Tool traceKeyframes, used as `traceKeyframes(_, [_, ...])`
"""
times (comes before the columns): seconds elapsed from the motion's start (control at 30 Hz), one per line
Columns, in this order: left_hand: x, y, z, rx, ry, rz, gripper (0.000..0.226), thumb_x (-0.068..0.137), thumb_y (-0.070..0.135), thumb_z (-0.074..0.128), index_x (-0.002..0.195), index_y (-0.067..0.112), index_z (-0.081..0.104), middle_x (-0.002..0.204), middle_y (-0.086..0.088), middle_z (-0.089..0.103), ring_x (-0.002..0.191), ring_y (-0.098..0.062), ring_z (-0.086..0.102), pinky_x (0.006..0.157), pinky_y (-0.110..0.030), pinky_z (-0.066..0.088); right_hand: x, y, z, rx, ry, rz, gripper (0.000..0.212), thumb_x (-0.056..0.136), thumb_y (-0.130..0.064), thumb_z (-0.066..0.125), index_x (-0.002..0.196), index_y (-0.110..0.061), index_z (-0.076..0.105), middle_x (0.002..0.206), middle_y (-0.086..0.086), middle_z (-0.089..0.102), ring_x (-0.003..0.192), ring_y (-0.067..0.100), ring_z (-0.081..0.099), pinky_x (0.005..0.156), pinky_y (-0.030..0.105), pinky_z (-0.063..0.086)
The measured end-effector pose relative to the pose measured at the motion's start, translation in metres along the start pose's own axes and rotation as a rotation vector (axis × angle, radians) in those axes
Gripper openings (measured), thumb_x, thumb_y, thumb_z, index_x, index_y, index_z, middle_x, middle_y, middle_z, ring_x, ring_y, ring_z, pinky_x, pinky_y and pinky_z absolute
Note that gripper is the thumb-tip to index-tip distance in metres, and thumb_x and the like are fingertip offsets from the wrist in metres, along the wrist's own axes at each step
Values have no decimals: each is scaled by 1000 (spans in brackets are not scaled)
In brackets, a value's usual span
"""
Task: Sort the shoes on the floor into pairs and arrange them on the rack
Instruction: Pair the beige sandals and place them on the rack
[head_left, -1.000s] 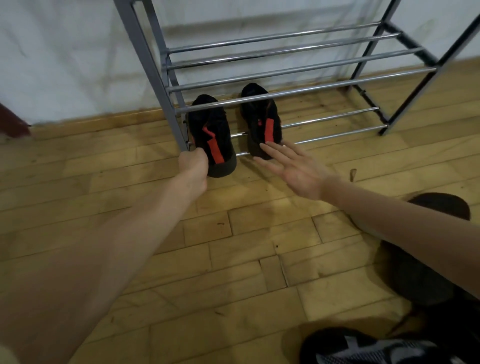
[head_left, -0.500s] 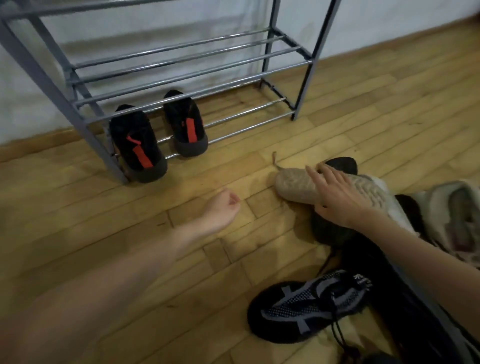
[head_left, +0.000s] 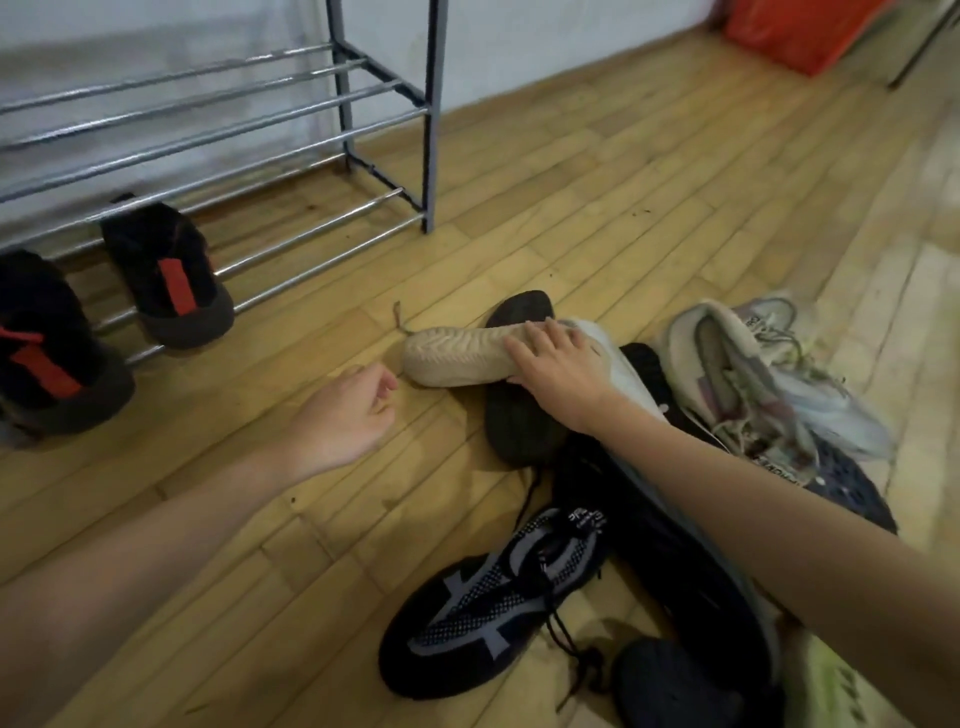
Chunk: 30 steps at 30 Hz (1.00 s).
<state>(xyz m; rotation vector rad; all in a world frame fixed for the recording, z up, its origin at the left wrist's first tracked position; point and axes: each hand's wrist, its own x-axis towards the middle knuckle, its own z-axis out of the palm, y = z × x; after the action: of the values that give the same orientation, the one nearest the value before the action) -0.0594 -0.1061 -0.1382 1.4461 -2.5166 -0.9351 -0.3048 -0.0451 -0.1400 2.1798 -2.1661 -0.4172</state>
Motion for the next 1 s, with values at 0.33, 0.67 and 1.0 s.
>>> traceKeyframes(0.33, [-5,-12,-15,-310,94,-70,82,85,47,61,151,21,18,152,-1,34,137,-21,36,110,-47,36,-14,0,-58,751,-4,-110,30,95,-34,57,110,-13,71,102,-1,73,92,11,66,85,34,53])
traceKeyframes(0.67, [-14,6,-10,-431,-107,-59,36,89,50,48,112,24,57,98,14,62,86,2,57,63,-16,40,-25,16,-55,1032,-242,-92,27,92,-28,62,108,-9,74,100,0,75,92,8,69,86,21,54])
traceKeyframes(1.0, [-19,16,11,-575,70,-146,54,93,49,47,97,-1,68,97,-22,70,92,-36,64,75,-34,43,-91,-14,-24,809,282,282,50,94,-22,57,141,-13,43,146,11,37,137,26,35,112,40,34])
